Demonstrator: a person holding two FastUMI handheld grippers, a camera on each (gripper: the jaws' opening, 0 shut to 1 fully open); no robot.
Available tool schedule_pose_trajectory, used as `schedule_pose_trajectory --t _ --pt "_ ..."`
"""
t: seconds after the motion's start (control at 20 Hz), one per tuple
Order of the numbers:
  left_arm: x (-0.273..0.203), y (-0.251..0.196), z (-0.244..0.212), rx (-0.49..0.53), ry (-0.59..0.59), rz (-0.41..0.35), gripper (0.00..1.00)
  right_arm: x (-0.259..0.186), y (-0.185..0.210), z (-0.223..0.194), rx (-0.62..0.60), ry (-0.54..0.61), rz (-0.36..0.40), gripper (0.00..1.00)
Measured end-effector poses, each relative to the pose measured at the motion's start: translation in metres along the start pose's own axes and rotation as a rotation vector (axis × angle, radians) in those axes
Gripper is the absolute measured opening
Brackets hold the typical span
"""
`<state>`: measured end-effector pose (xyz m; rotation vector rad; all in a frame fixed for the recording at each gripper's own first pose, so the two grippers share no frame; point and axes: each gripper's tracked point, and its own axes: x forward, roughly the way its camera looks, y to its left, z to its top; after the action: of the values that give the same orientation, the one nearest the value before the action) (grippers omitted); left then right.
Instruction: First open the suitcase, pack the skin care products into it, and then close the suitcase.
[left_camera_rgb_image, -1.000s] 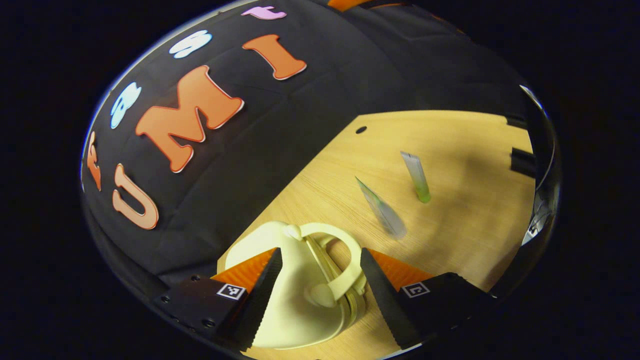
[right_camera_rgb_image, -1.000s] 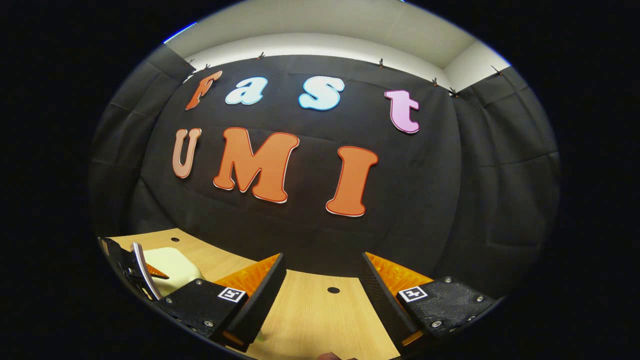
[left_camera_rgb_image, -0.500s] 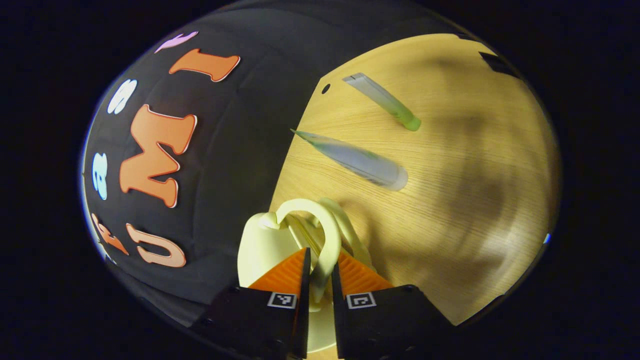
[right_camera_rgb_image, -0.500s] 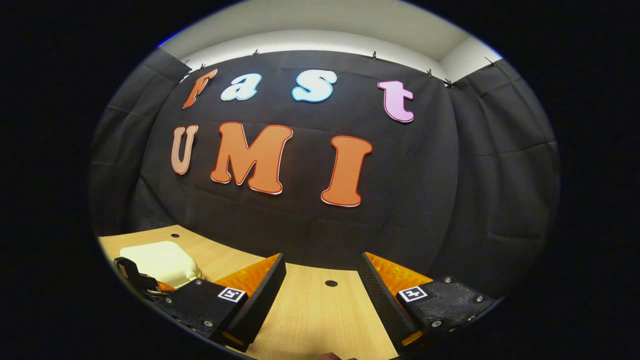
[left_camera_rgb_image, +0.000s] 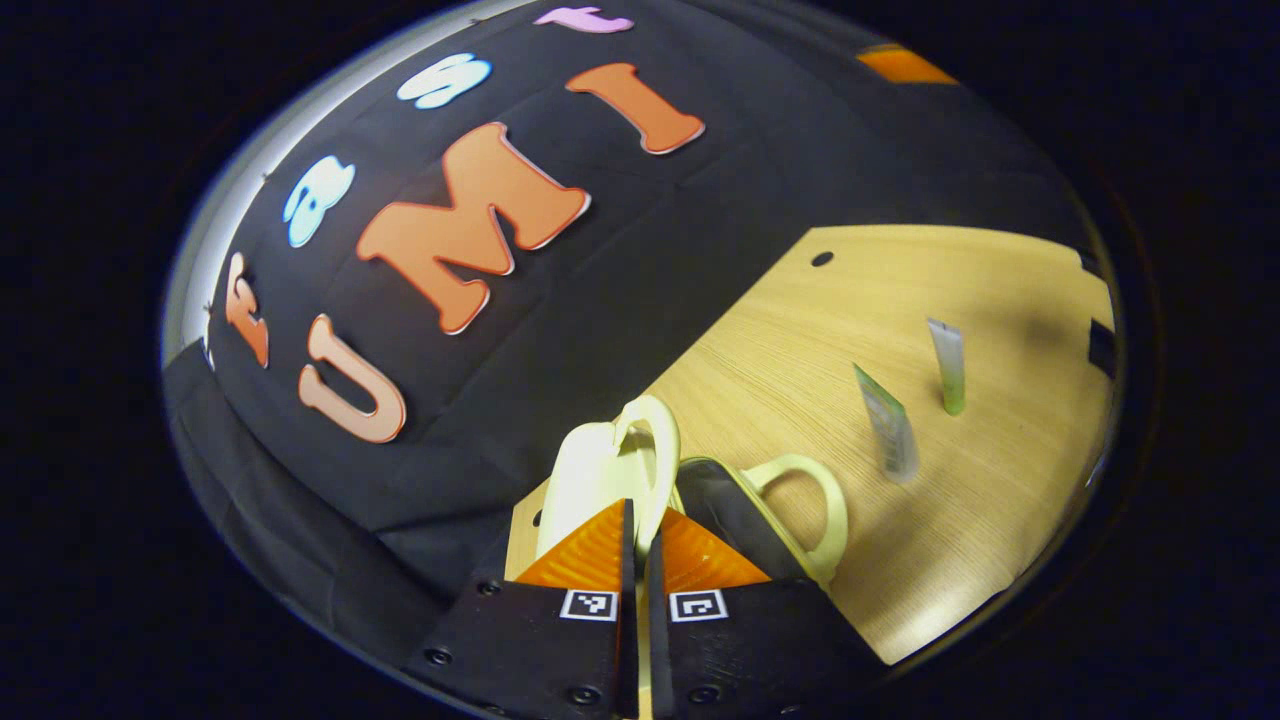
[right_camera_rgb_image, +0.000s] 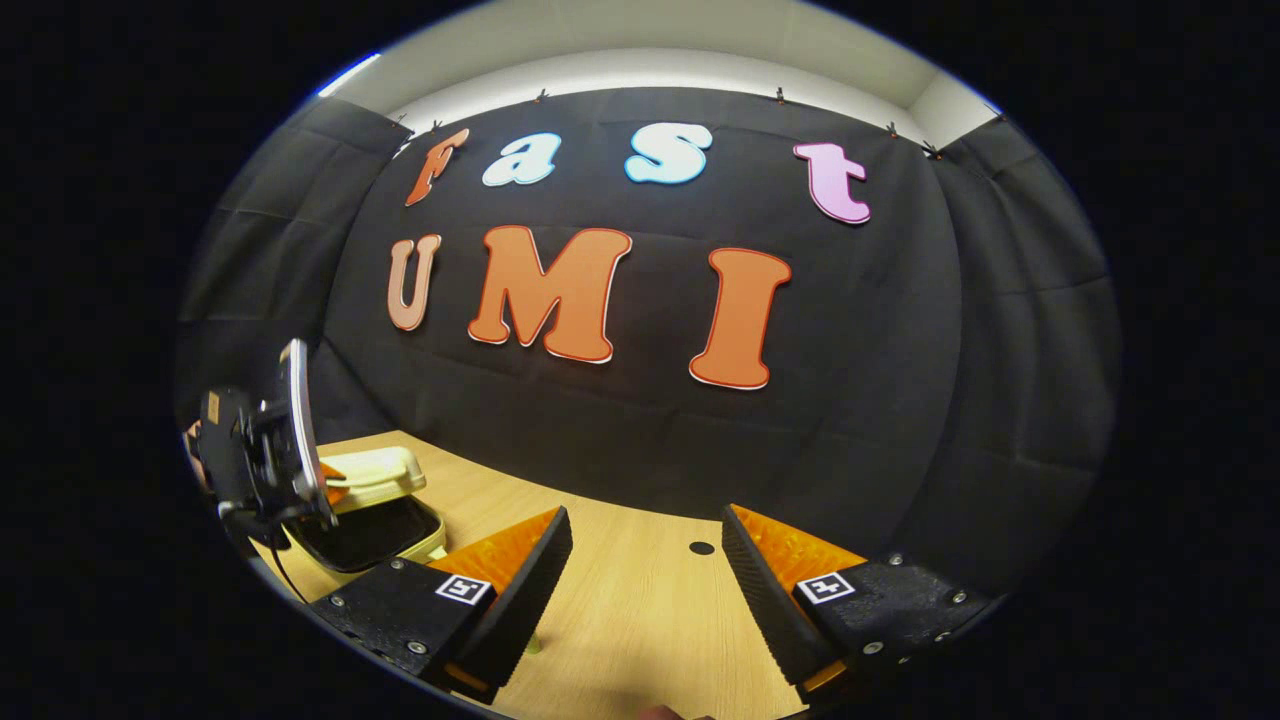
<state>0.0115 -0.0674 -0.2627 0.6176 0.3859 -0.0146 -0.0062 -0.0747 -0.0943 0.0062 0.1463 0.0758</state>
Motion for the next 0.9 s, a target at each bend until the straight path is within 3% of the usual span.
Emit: schedule_pose_trajectory --t 0.25,0.45,0.9 --pt "0.0 -0.001 0.009 -0.273 -0.047 0.058 0.05 0.004 0.055 0.008 -0.026 0.024 0.017 0.95" --pt "0.003 -0.001 0.008 -0.413 -0.074 0.101 0.05 -0.001 0.089 0.009 -0.063 0.061 0.029 0.95" --pt "0.011 -0.004 -0.014 -0.529 0.027 0.243 0.05 0.012 0.167 0.012 -0.045 0.119 0.048 0.95"
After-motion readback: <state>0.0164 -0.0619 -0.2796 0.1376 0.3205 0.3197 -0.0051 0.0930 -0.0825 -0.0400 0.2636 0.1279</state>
